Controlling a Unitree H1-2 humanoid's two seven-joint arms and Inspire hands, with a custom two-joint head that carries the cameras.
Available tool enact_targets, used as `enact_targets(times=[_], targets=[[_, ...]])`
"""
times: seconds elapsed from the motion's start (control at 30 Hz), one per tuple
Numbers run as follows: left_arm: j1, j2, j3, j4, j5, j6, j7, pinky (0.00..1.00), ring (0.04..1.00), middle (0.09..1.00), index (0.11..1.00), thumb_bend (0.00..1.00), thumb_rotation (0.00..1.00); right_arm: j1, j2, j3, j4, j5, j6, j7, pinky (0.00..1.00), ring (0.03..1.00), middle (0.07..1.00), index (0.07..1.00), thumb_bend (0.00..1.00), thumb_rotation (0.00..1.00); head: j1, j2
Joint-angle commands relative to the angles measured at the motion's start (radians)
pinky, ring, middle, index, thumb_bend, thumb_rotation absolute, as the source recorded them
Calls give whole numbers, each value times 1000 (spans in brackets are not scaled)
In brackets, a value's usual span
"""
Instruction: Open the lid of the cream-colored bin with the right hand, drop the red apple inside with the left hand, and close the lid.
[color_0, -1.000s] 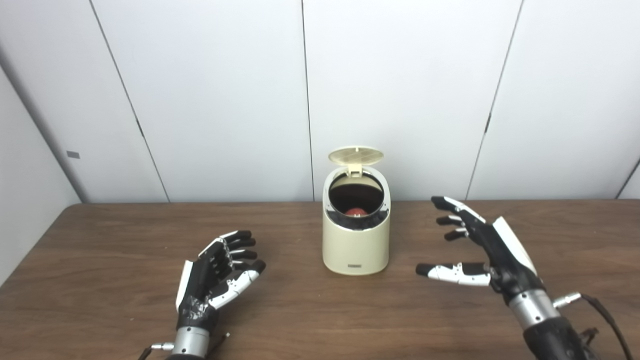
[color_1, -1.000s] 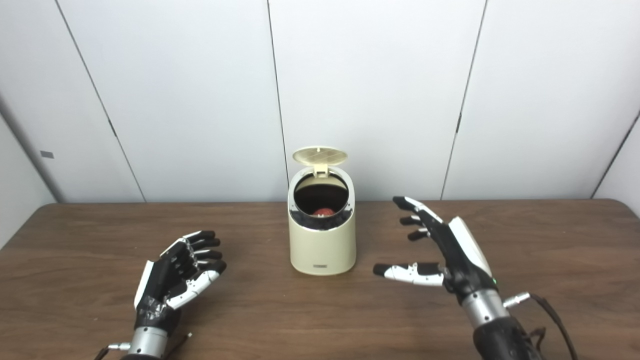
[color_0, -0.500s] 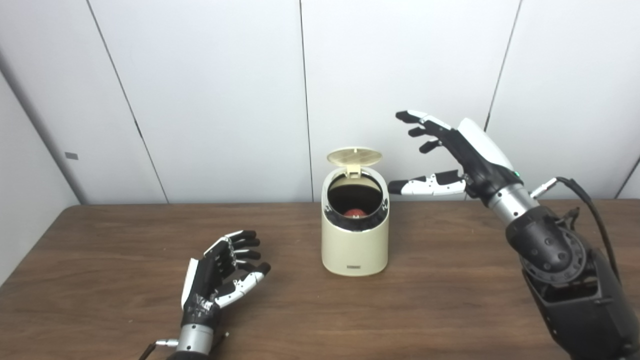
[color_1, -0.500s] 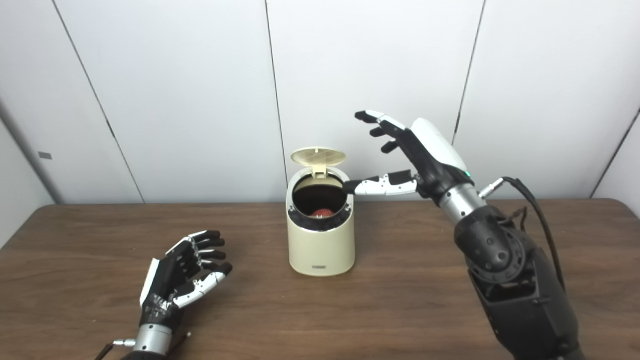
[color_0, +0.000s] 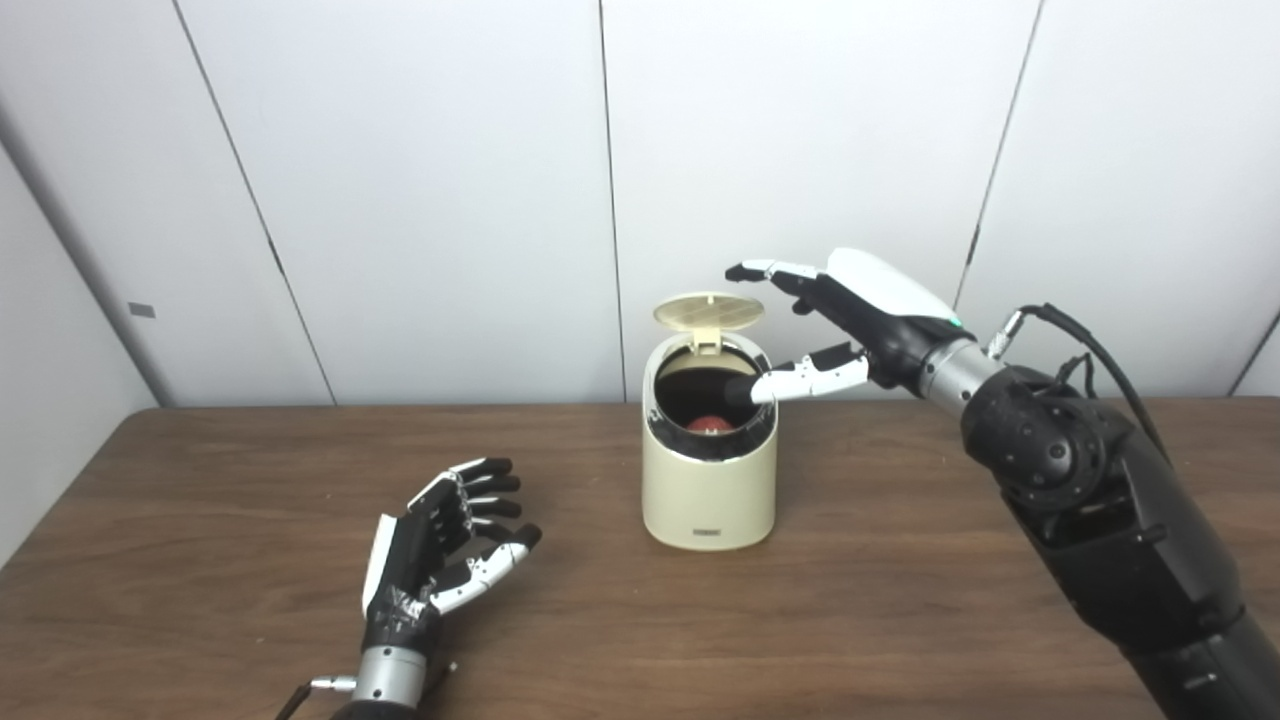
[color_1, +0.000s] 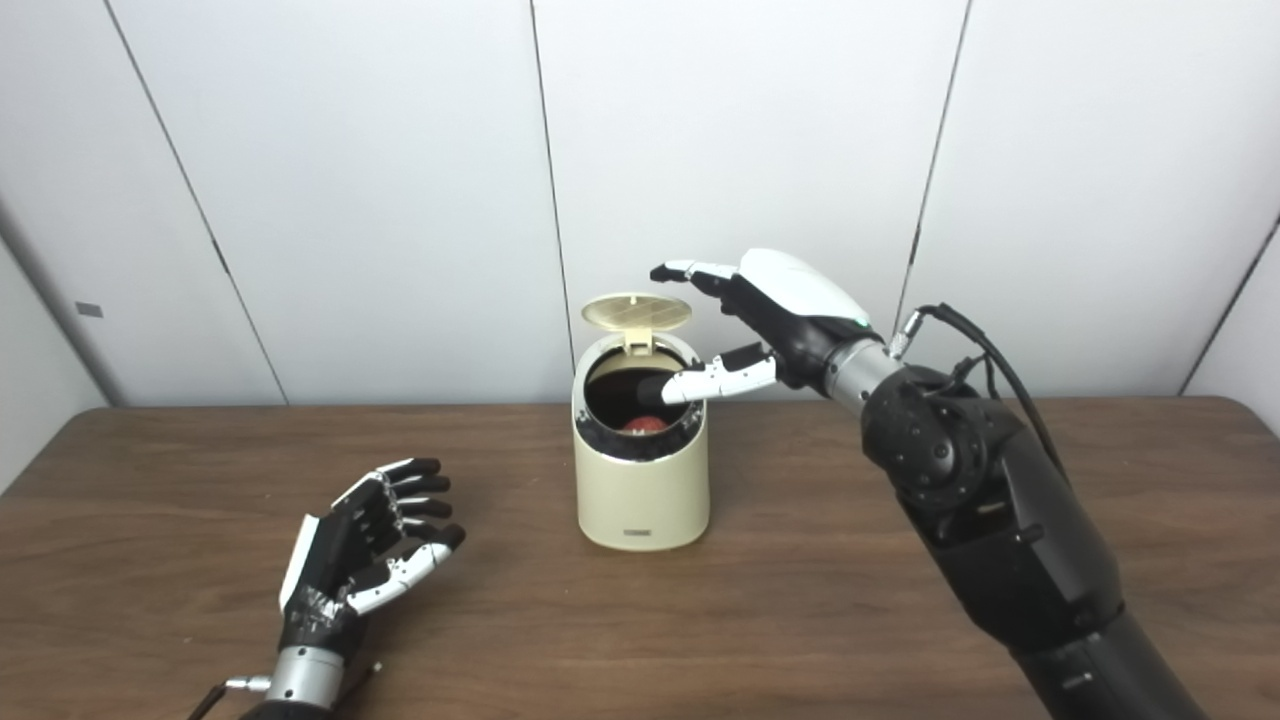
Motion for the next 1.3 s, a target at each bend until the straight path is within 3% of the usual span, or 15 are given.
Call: enact_targets(times=[0.0,0.37,0.5,0.63,0.73,0.83,1.27], targets=[[45,-15,-10,35,7,-12,2,498,608,678,714,607,0,-65,-22,7,-9,-18,-70,-5,813,958,896,864,697,627,0,0],[47,-21,-10,30,10,-8,1,499,610,678,715,608,0,-56,-28,30,-47,-73,-114,49,854,992,869,862,722,642,11,10],[48,-21,-10,26,11,-5,2,490,605,676,714,612,10,-46,-49,43,-60,-120,-169,43,868,984,843,851,719,661,13,11],[48,-20,-9,22,10,-3,1,494,604,673,712,601,0,-24,-75,55,-84,-178,-250,27,958,964,817,830,722,639,13,17],[46,-19,-9,25,20,-4,6,497,603,669,709,597,0,-10,-79,53,-96,-206,-275,36,993,970,816,830,728,626,13,18],[46,-19,-9,25,27,-4,10,504,608,669,710,603,1,2,-81,50,-106,-221,-289,47,1000,977,816,830,721,594,17,22],[49,-23,-8,12,21,7,8,505,609,668,710,607,0,38,-83,37,-110,-243,-350,59,1000,959,798,816,717,620,25,34]])
